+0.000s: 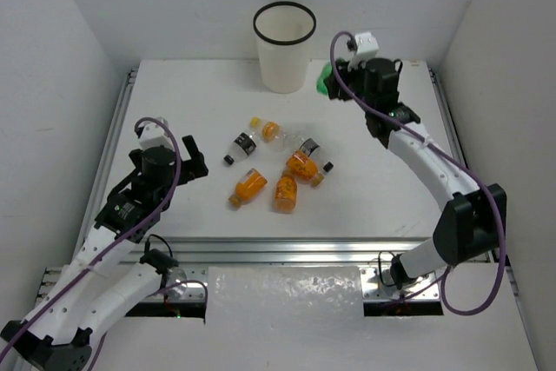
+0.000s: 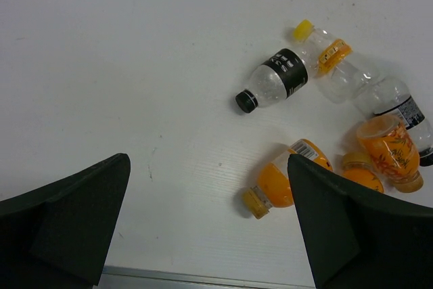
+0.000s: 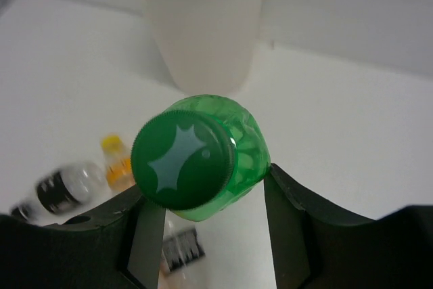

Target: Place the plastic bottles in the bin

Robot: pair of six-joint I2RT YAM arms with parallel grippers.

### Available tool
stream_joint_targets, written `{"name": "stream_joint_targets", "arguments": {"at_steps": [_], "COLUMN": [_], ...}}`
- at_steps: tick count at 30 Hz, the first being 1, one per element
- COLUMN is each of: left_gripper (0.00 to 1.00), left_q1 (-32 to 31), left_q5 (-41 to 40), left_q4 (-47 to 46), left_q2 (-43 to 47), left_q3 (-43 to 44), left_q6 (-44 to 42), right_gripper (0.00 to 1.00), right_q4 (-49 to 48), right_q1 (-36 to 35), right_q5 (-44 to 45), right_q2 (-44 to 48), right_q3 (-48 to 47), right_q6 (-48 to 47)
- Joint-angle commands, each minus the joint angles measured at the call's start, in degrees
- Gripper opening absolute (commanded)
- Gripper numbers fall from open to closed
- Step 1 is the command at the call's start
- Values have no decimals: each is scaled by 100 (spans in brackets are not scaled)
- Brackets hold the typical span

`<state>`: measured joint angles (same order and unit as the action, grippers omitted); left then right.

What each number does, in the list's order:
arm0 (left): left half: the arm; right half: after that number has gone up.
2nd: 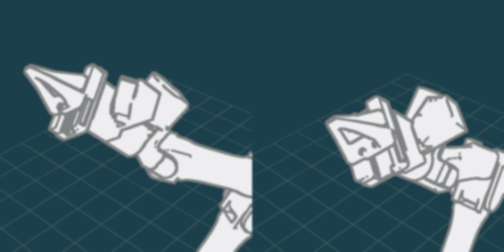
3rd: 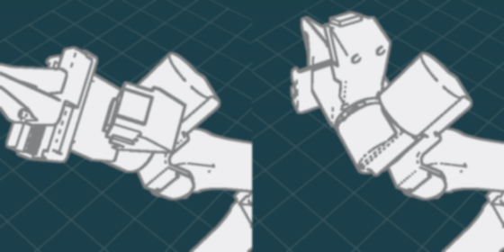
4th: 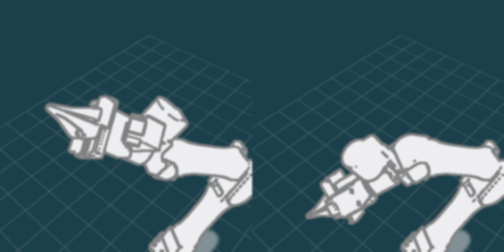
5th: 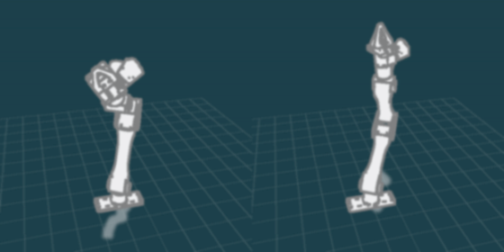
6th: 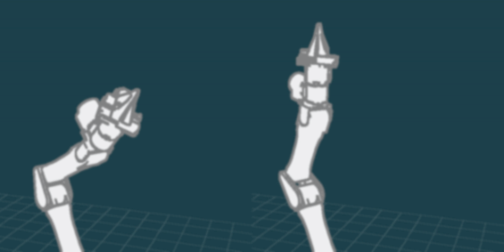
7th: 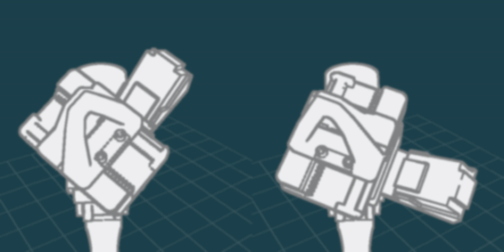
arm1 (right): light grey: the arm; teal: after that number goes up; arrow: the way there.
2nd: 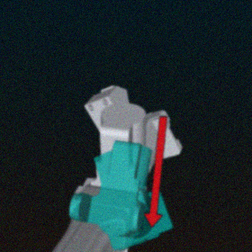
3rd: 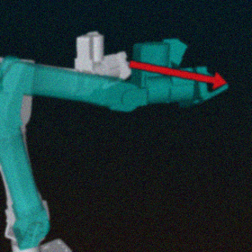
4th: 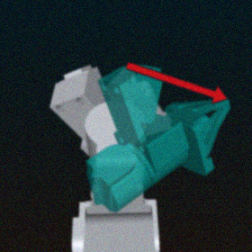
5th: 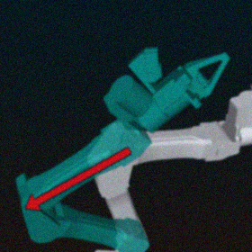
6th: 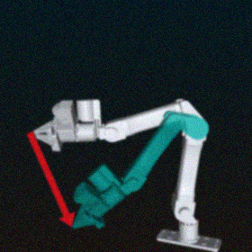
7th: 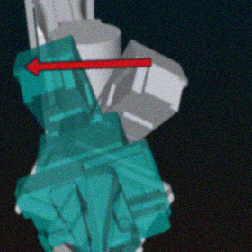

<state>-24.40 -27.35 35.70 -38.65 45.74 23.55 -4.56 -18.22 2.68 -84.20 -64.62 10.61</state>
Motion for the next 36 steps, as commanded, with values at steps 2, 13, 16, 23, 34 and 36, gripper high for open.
{"name": "stream_joint_targets", "arguments": {"at_steps": [2,13,16,23,34,36], "left_gripper": [100,100,100,100,100,100], "left_q1": [23,94,111,120,173,190], "left_q5": [-16,-95,-86,-24,90,160], "left_q4": [-257,-204,-213,-213,-239,-274], "left_q2": [-19,-248,-274,-318,-354,-266], "left_q3": [137,129,129,120,155,146], "left_q6": [-88,-70,-70,-88,-114,-131], "right_gripper": [20,22,45,99,94,91], "right_q4": [-301,139,-183,-230,2502,2426], "right_q1": [-33,-33,-50,-59,-50,-42], "right_q5": [-645,-1190,-1235,-1024,-1067,-1006], "right_q2": [-918,-4550,-5044,-5036,-1883,-1129], "right_q3": [-1796,-6946,-7356,-7574,-4336,-2667], "right_q6": [-226,-824,-876,-1017,-1167,-1096]}}
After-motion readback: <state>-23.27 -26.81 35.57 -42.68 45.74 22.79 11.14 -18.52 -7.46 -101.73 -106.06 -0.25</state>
